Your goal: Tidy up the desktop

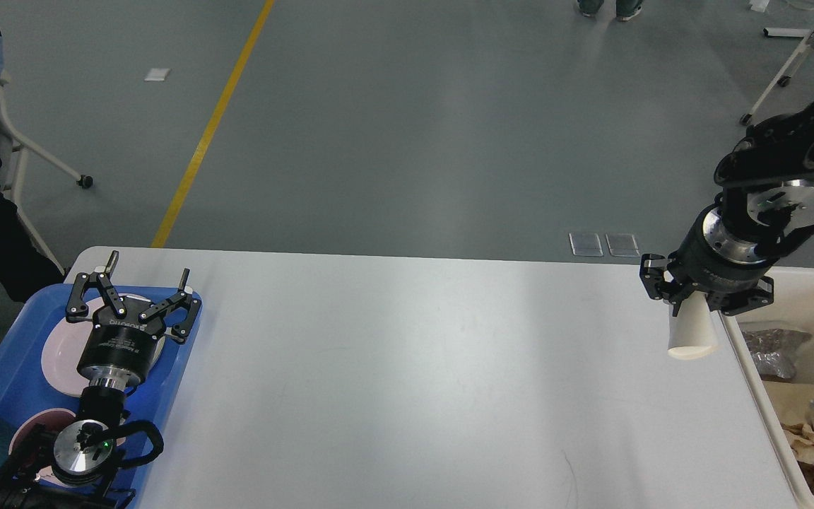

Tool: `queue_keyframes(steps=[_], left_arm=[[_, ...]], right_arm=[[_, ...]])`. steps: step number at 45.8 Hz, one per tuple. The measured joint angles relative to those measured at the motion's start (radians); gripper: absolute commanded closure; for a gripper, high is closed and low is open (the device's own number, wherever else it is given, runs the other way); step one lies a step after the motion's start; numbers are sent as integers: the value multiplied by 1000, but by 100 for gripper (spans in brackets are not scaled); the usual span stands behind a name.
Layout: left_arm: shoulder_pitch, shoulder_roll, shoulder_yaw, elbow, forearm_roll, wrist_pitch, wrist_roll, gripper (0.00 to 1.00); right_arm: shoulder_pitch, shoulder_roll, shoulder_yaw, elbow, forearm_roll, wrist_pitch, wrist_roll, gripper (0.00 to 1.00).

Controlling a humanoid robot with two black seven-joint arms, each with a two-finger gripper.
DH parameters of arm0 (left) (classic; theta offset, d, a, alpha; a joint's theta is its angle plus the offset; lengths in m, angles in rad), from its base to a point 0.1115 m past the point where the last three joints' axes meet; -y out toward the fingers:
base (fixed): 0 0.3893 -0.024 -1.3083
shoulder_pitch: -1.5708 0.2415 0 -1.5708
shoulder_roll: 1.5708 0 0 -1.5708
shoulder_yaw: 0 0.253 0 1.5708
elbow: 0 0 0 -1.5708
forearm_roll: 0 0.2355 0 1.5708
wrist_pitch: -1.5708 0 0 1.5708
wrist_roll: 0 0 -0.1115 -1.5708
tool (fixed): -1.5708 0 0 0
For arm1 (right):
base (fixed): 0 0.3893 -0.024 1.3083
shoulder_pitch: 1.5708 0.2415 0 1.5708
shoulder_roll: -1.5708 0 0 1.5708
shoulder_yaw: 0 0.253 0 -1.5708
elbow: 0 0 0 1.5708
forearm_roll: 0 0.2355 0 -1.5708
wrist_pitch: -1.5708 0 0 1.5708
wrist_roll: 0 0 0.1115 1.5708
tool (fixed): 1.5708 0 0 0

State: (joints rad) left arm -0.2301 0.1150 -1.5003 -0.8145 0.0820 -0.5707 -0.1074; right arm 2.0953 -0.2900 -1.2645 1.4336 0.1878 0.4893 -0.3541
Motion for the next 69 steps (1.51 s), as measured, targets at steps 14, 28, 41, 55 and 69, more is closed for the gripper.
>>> queue_keyframes(steps=[14,28,41,55,69], left_arm=[[0,0,-1,0,0,0,0,4],[0,0,-1,0,-1,0,0,4],[0,0,-2,0,0,0,0,4],[0,0,-1,0,0,0,0,4],[0,0,-1,0,0,0,0,4]], right_arm=[[303,0,-114,195,0,177,230,100],[242,-11,-274,140,-10,132,310,100],[-237,-277,-303,-269,-8,2,301,100],[-1061,-333,88,-1041,8,-45,298,100],[-1474,-161,289,-1377,9,-264,298,100]])
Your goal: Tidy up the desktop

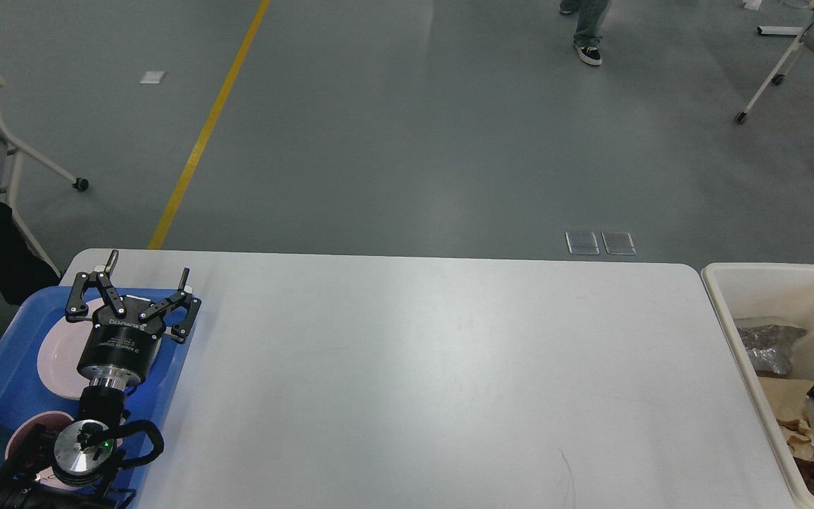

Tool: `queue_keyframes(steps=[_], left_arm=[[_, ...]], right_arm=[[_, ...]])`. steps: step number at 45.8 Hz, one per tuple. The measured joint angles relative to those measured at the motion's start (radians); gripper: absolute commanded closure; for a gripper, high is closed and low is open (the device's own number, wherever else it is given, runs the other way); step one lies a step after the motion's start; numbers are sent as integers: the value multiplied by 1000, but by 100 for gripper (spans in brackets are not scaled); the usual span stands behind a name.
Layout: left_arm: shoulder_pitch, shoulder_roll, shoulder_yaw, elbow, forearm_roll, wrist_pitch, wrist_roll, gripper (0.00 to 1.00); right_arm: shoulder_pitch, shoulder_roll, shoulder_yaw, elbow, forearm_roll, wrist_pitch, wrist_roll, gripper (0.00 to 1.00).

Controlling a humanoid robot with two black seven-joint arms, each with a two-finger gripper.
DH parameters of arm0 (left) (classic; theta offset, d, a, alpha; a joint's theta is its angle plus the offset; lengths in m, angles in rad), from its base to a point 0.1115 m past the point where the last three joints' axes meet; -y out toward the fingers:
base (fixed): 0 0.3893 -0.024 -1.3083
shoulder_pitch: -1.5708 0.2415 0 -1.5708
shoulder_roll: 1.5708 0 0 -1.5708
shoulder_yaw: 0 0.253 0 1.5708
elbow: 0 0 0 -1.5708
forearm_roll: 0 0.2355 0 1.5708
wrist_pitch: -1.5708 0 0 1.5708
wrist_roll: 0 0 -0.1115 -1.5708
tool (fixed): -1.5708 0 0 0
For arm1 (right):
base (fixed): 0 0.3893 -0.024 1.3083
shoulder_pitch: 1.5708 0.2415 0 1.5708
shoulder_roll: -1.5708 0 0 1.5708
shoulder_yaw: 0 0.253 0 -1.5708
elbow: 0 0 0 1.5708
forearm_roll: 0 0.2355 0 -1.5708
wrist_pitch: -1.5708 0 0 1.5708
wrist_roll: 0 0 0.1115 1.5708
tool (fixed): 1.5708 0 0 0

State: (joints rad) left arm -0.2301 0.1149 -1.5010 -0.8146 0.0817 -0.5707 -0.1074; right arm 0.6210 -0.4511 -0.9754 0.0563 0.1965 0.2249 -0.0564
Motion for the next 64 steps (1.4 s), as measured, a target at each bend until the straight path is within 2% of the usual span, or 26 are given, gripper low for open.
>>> queue_keyframes(steps=[6,7,10,11,13,14,22,35,44,64], left_arm=[[0,0,0,0,0,0,0,4],[0,0,0,0,0,0,0,4],[0,0,0,0,0,0,0,4],[0,0,0,0,0,0,0,4],[0,0,0,0,0,0,0,4],[0,0,0,0,0,0,0,4],[0,0,0,0,0,0,0,4],[0,0,1,0,0,0,0,4],[0,0,1,0,0,0,0,4],[0,0,1,0,0,0,0,4]], right_arm=[[-38,41,10,-9,0,-82,-13,100],[-40,44,13,-9,0,-91,-16,93],[-48,51,17,-11,0,-117,-23,44],[-51,54,17,-11,0,-125,-24,31],[-59,59,17,-11,0,-146,-25,7],[-62,62,17,-12,0,-158,-25,0],[-81,86,18,-11,0,-292,-24,0],[-85,84,73,-9,0,-304,-21,0],[-50,73,226,-15,0,-300,-20,0],[189,47,701,27,-6,-306,-19,0]])
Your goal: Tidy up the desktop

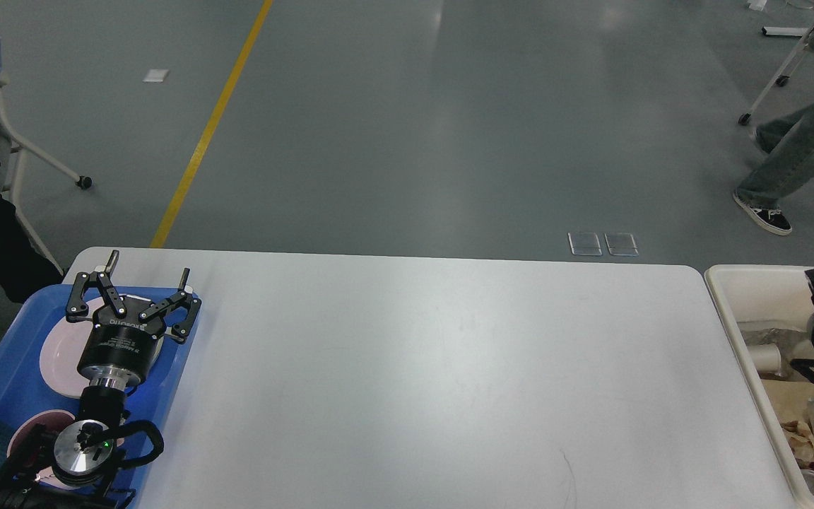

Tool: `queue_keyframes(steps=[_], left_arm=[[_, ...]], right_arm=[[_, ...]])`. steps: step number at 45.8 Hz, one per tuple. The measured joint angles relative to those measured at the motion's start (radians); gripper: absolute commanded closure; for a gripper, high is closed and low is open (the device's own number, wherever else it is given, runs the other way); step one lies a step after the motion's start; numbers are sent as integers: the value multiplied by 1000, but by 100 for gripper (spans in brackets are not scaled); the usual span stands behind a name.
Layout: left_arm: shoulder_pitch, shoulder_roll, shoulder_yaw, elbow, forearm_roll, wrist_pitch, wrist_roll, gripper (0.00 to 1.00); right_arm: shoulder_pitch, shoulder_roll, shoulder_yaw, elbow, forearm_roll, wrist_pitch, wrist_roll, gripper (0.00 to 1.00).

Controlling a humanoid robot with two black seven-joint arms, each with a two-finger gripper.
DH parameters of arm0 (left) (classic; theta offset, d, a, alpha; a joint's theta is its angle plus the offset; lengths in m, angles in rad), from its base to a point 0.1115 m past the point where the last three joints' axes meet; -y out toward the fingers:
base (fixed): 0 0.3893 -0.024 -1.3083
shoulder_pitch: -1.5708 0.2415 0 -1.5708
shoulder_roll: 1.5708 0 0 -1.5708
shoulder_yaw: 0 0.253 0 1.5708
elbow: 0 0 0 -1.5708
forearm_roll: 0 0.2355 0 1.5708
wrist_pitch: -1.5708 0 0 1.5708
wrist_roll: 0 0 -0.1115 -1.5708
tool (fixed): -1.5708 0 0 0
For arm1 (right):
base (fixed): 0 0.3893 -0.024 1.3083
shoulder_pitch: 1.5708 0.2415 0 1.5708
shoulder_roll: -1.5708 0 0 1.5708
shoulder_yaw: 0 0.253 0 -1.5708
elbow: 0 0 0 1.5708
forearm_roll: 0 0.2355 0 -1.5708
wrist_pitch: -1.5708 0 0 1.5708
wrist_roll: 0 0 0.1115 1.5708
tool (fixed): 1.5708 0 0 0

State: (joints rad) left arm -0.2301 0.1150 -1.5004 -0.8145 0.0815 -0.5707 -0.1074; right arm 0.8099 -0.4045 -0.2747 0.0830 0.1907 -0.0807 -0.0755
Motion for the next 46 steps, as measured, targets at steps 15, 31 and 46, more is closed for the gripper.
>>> queue_keyframes(steps=[15,31,46], left_arm=[[0,0,0,0,1,0,0,4],[0,-1,0,0,0,0,0,4],[0,-1,0,0,0,0,0,4]], right_arm=[[78,-141,389,347,-14,12,18,0],[-101,-67,963,573,-14,15,276,0],[-323,45,1196,620,-21,286,490,0]])
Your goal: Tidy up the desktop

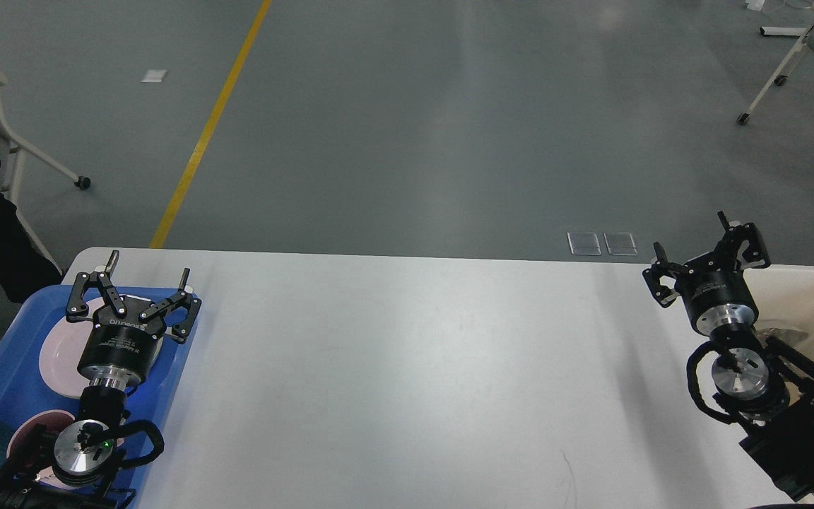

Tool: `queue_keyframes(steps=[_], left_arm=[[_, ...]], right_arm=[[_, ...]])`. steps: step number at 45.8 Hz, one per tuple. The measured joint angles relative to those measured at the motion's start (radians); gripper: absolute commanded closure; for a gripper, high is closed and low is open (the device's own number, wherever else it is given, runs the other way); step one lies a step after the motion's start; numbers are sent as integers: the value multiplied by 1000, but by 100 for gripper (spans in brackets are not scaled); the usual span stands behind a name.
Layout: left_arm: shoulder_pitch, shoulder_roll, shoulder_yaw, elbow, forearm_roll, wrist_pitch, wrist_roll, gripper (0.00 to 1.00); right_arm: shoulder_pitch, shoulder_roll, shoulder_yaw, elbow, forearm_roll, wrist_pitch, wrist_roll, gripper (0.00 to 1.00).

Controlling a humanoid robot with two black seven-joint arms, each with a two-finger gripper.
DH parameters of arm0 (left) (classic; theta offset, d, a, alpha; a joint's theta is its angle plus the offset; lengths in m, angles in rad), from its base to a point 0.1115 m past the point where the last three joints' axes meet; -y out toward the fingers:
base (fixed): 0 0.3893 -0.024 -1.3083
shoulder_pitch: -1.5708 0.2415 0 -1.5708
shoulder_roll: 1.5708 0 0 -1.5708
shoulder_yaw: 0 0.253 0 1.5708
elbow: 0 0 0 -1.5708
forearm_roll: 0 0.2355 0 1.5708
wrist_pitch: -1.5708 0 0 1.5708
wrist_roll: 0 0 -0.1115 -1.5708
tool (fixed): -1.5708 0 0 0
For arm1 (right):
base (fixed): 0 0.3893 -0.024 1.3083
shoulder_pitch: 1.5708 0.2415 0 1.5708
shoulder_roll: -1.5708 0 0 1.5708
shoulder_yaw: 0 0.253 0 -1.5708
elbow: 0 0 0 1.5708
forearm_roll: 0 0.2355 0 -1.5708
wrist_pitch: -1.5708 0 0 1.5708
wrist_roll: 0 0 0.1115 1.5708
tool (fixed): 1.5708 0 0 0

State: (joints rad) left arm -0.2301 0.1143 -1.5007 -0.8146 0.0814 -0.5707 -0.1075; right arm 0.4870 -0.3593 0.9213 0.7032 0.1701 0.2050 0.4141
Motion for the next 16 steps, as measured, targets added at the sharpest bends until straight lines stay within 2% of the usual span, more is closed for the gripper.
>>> queue_keyframes(steps=[16], left_arm=[[0,0,0,0,1,0,-1,4]], right_arm=[[-63,47,54,31,-95,9,18,0]])
